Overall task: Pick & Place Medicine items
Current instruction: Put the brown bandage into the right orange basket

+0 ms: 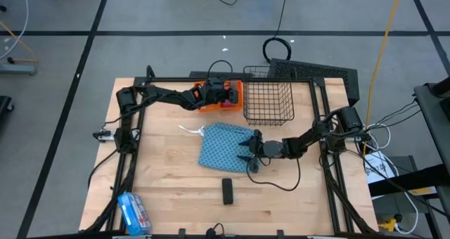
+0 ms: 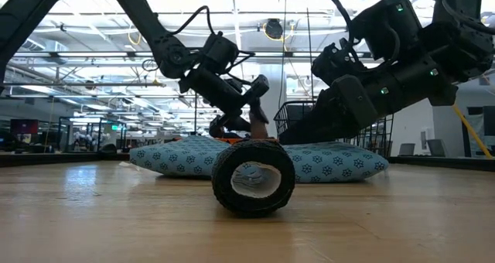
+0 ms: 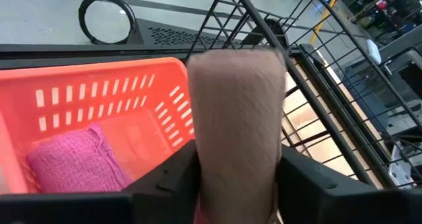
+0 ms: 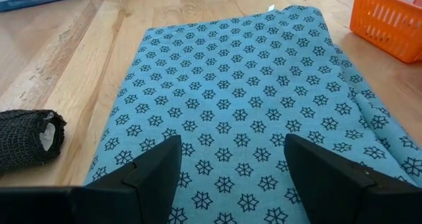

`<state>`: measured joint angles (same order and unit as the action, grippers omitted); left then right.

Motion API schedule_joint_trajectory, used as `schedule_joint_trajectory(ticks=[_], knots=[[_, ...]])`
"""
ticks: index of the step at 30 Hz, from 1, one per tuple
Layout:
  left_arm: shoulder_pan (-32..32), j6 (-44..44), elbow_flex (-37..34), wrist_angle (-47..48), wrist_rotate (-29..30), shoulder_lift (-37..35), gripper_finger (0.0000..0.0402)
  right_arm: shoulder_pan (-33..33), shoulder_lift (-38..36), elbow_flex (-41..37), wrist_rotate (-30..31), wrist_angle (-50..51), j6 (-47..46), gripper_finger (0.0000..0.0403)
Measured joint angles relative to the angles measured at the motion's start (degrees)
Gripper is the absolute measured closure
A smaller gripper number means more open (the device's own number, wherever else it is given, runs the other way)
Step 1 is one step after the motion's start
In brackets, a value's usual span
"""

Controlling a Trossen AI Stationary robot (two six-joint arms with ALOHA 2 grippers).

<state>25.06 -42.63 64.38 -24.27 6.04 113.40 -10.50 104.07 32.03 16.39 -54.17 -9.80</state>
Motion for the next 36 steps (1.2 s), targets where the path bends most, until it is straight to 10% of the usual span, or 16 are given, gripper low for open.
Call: schedule_joint_trajectory(ticks=[36], knots=[[-0.37,8.97,2.66,0.96,0.09,-0.04,0.0174,0.0,-0.04,0.0,-0.01,0.02,-0.02,0.0147]])
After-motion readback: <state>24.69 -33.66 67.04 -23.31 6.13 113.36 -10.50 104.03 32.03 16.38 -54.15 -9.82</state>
